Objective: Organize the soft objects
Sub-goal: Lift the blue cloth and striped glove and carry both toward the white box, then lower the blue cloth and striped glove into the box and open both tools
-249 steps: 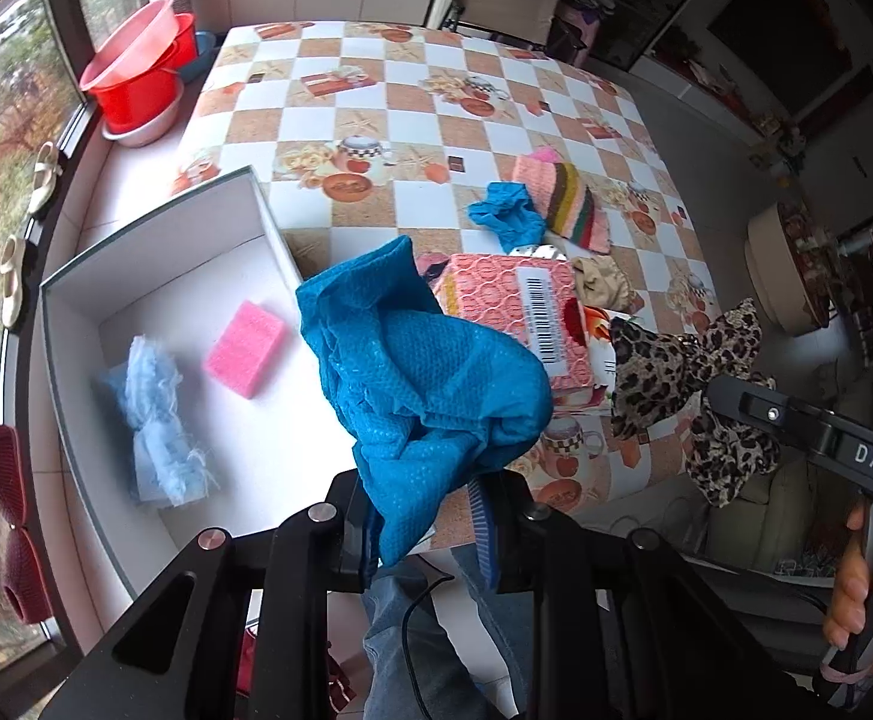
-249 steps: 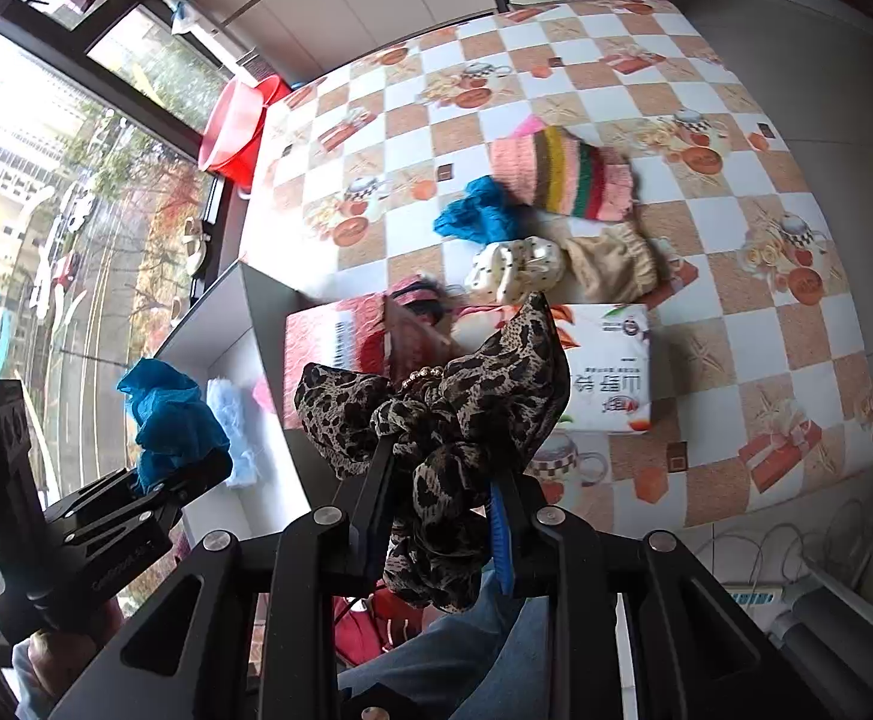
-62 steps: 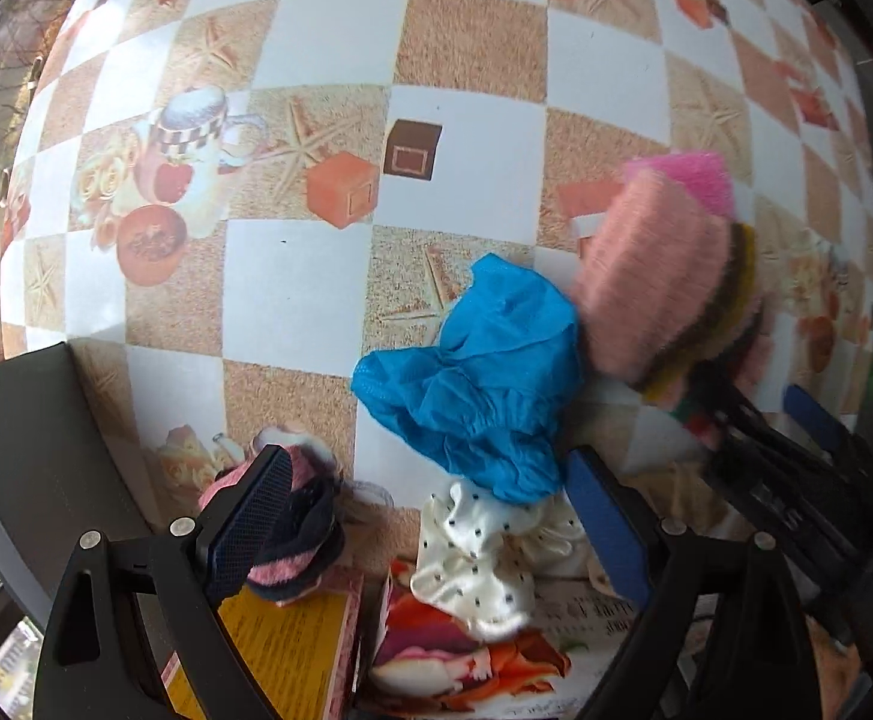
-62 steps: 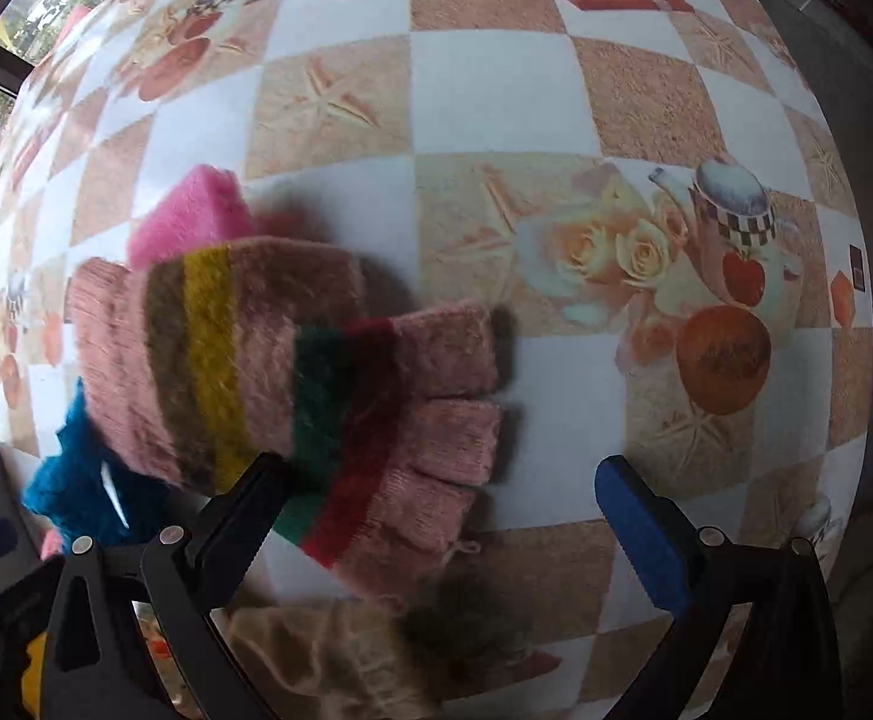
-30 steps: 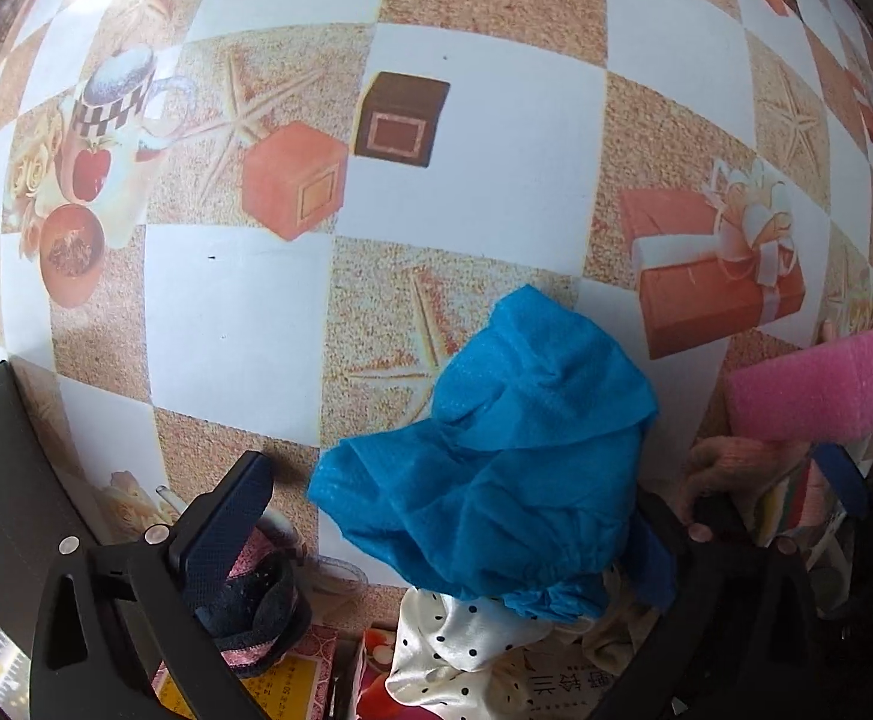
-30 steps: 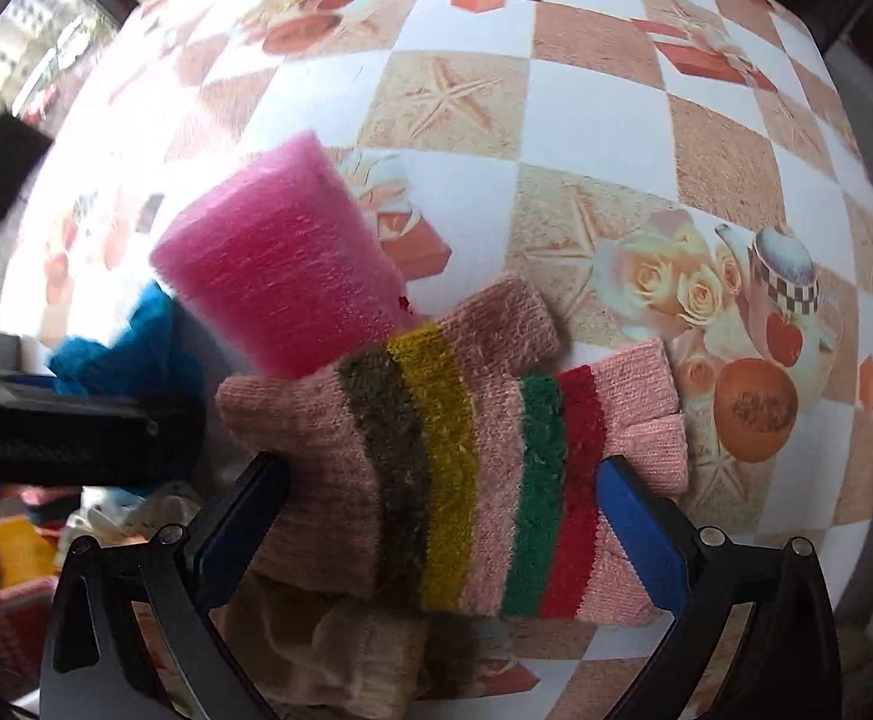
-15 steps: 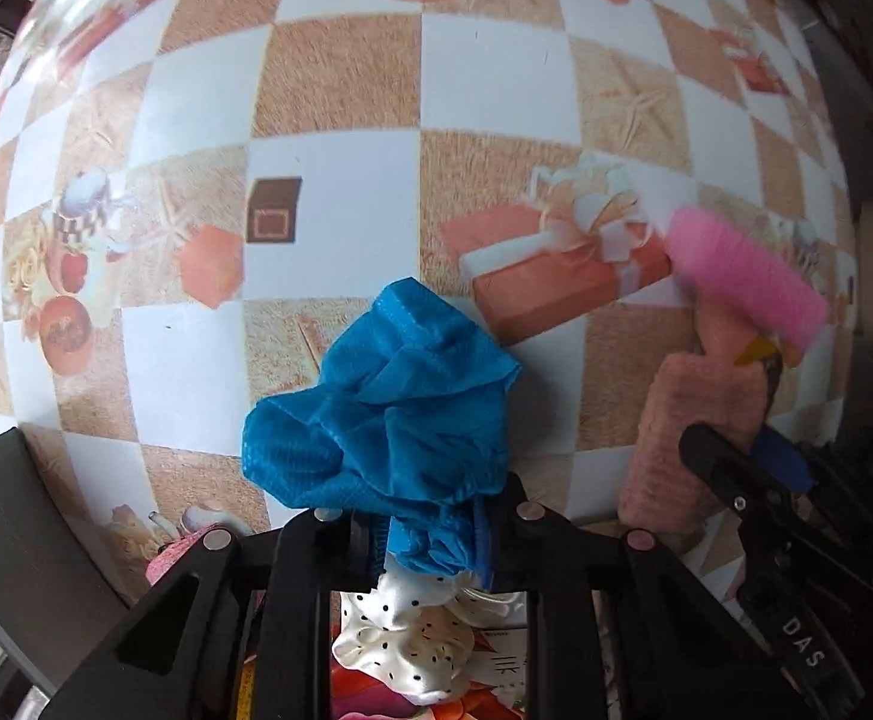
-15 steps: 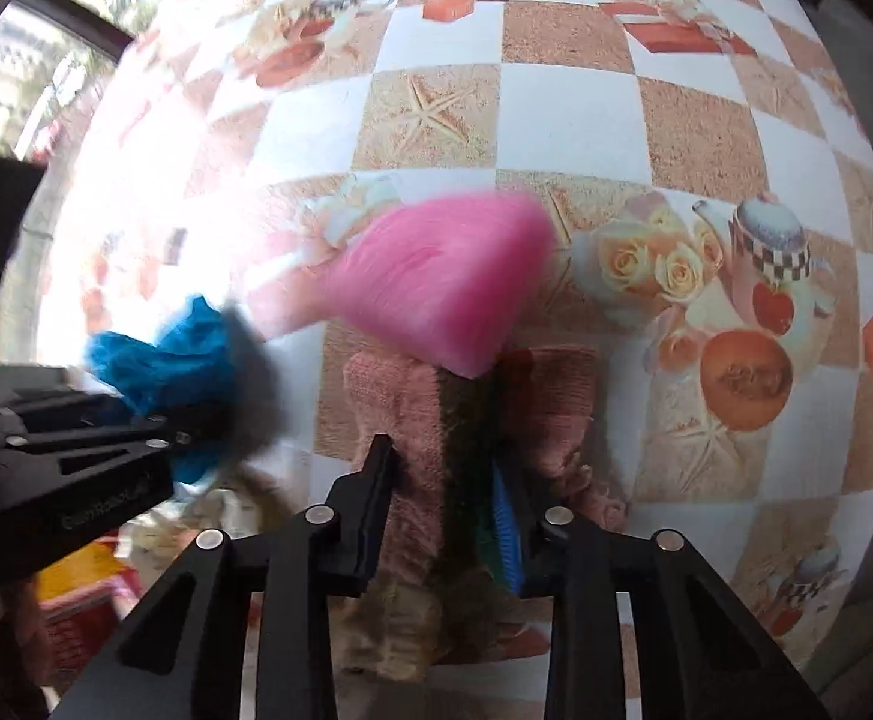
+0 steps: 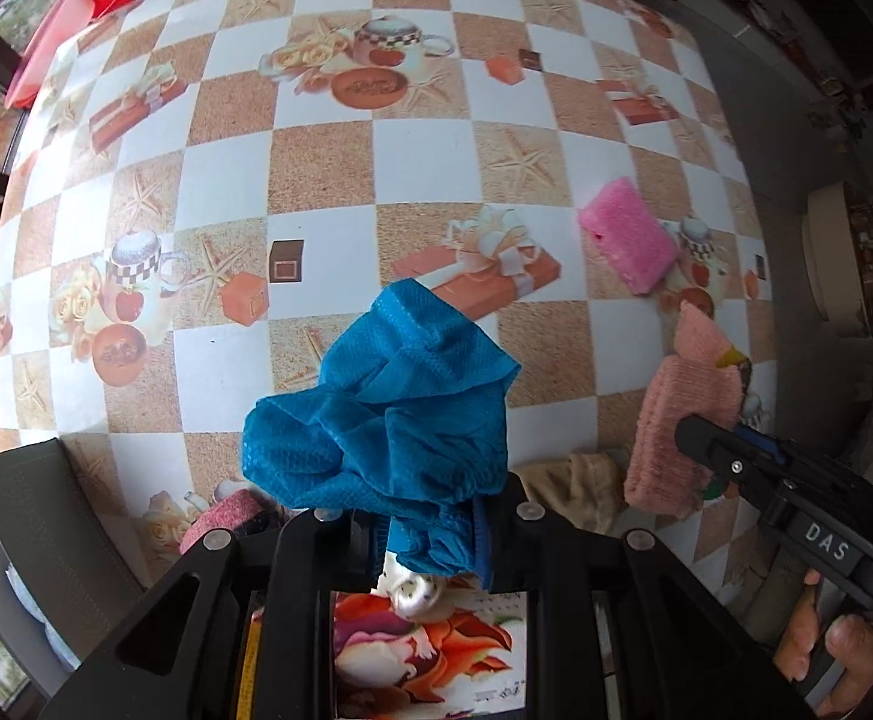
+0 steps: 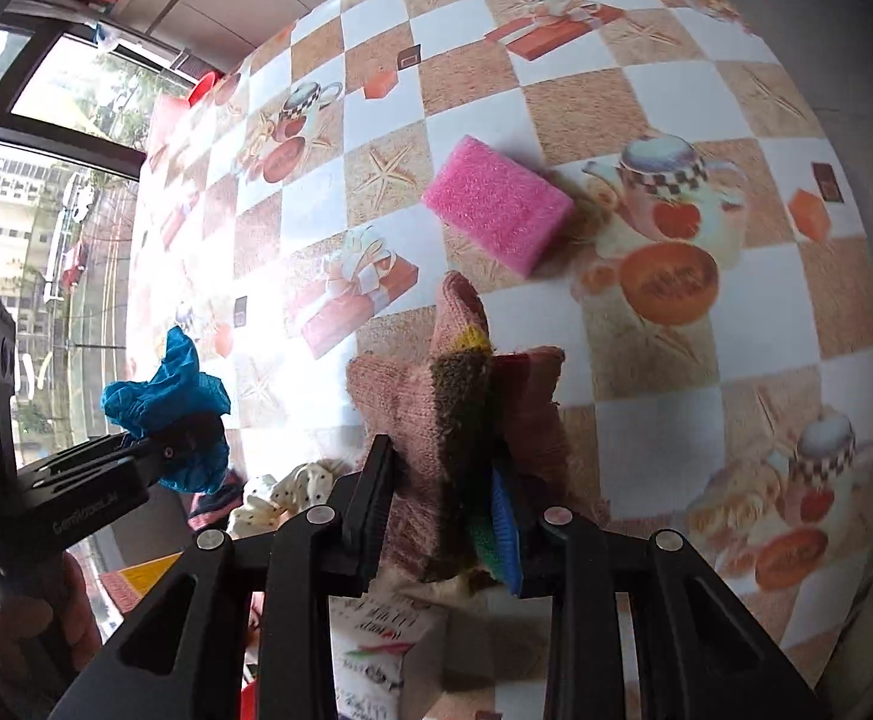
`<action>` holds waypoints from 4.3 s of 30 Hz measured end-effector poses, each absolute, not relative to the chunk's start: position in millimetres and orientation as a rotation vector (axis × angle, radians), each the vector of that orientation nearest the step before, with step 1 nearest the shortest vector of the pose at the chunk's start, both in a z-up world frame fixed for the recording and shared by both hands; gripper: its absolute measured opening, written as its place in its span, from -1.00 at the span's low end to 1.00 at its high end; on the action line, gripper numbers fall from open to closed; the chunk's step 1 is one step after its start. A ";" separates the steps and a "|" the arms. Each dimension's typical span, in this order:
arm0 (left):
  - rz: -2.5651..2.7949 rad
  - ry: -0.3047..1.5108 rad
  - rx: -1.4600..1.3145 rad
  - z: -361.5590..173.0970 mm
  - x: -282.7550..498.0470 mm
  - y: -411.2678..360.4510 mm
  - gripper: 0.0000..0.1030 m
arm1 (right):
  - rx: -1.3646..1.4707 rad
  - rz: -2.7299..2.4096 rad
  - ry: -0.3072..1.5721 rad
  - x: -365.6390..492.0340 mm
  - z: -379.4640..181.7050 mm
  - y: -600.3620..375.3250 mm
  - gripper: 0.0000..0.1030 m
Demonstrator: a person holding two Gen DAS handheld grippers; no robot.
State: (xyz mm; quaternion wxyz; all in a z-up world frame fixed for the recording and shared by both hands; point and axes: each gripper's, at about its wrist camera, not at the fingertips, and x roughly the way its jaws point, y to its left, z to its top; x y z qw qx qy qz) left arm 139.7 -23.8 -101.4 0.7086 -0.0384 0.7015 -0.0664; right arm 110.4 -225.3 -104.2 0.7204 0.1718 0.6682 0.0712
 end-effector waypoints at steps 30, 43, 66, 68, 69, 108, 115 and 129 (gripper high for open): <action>-0.436 1.435 -0.035 -8.4 6.3 -0.7 -0.53 | 0.435 0.088 1.451 -11.4 -51.7 -172.4 -0.38; -0.320 1.328 -0.116 30.4 -33.2 81.6 -0.53 | 0.344 0.193 1.373 -31.1 0.2 -94.9 -0.38; 0.011 1.234 -0.324 14.1 -110.4 236.4 -0.53 | -0.015 0.427 1.389 -41.3 23.7 69.0 -0.37; 0.036 1.235 -0.345 10.2 -118.8 248.1 -0.53 | -0.045 0.452 1.395 -42.8 21.8 83.2 -0.37; 0.050 1.235 -0.359 8.1 -123.1 254.2 -0.53 | -0.059 0.464 1.399 -43.6 20.9 90.2 -0.37; 0.139 1.336 -0.450 -41.6 -174.7 297.7 -0.53 | -0.282 0.636 1.514 -75.1 -21.4 190.2 -0.37; 0.138 1.344 -0.447 -43.7 -170.4 300.5 -0.53 | -0.292 0.639 1.517 -69.5 -23.7 195.3 -0.37; 0.143 1.344 -0.422 -46.8 -152.5 306.2 -0.53 | -0.281 0.641 1.496 -34.6 -24.5 219.1 -0.37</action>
